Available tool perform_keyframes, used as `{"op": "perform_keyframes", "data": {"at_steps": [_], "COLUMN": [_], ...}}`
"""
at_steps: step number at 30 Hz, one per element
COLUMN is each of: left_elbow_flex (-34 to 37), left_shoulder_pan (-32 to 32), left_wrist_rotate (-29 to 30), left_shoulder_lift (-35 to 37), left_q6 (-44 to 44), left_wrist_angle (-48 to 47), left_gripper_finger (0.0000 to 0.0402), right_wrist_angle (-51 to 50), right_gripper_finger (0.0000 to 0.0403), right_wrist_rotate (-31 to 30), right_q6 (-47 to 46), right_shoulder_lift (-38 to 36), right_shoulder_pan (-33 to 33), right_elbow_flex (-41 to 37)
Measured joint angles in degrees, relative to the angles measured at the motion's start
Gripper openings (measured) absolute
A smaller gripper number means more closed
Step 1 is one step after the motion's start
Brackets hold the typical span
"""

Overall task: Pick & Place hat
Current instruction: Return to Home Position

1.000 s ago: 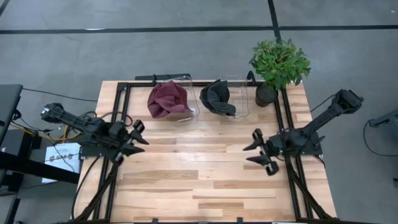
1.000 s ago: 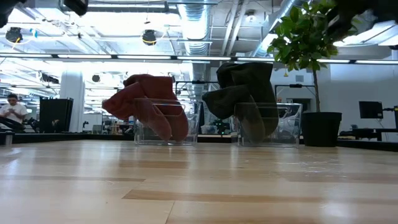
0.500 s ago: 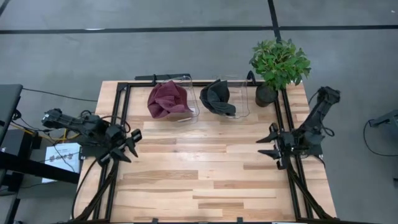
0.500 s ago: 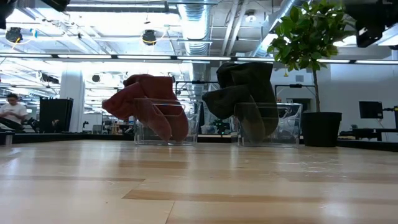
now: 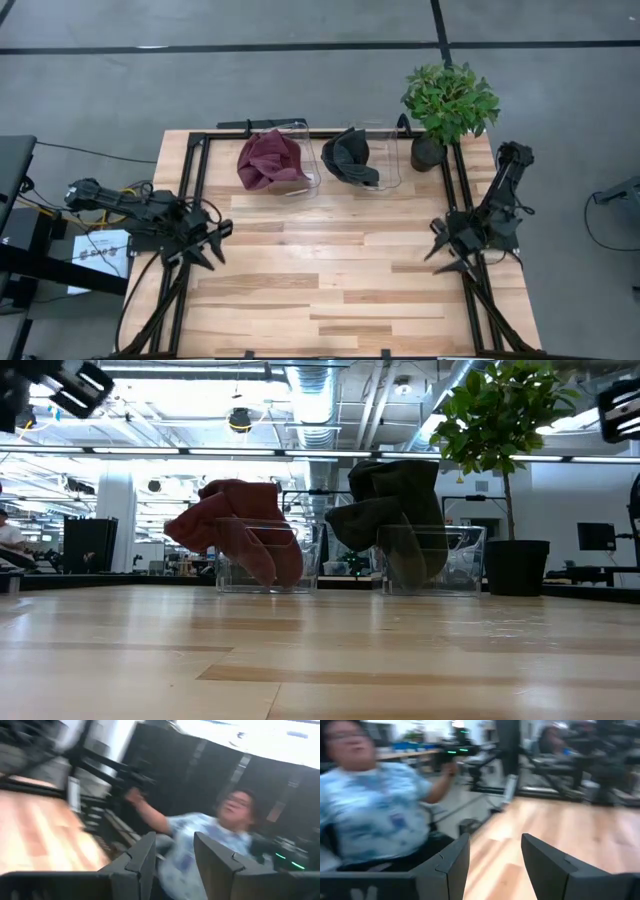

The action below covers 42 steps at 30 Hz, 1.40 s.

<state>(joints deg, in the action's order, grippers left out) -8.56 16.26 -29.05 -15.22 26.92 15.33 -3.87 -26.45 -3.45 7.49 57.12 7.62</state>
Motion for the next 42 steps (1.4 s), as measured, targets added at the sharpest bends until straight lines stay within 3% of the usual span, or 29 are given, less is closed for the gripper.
{"op": "perform_keyframes", "data": {"at_steps": [4,7,12,15,20,23,30,33,37,42], "left_elbow_flex": [0.02,0.02,0.00,0.03,3.11,5.96,8.28,8.28,8.28,8.28], "left_shoulder_pan": [0.02,0.02,-1.09,-3.09,-6.88,-9.71,-17.71,-19.70,-20.82,-20.88], "left_wrist_rotate": [-9.54,-15.31,-18.91,-14.15,3.53,8.89,7.76,6.43,6.31,6.29], "left_shoulder_lift": [0.02,0.04,0.11,-0.07,-0.13,-0.15,-0.18,-0.15,-0.15,-0.15], "left_q6": [0.55,-3.13,-10.18,-15.94,-20.51,-20.36,-15.85,-15.78,-15.61,-12.83], "left_wrist_angle": [1.26,3.75,5.51,5.48,6.06,6.83,5.20,5.40,5.55,5.70], "left_gripper_finger": [0.0131,0.0131,0.0131,0.0131,0.0131,0.0131,0.0131,0.0131,0.0131,0.0131], "right_wrist_angle": [10.05,12.02,19.55,20.28,20.23,18.84,13.43,12.82,12.80,12.86], "right_gripper_finger": [0.0171,0.0171,0.0169,0.0169,0.0171,0.0170,0.0169,0.0171,0.0171,0.0168], "right_wrist_rotate": [7.94,10.89,13.08,14.52,14.09,14.12,15.00,19.19,23.20,23.27], "right_q6": [7.43,9.07,13.05,13.88,6.98,3.10,-2.57,-2.16,-2.19,-3.11], "right_shoulder_lift": [0.00,0.78,3.83,5.53,8.01,9.21,9.73,9.70,9.70,9.70], "right_shoulder_pan": [-0.26,-1.30,-5.40,-8.91,-17.26,-23.08,-35.50,-39.14,-42.69,-44.24], "right_elbow_flex": [-5.98,-7.12,-7.15,-7.15,-7.17,-7.19,-7.21,-7.21,-7.23,-7.26]}}
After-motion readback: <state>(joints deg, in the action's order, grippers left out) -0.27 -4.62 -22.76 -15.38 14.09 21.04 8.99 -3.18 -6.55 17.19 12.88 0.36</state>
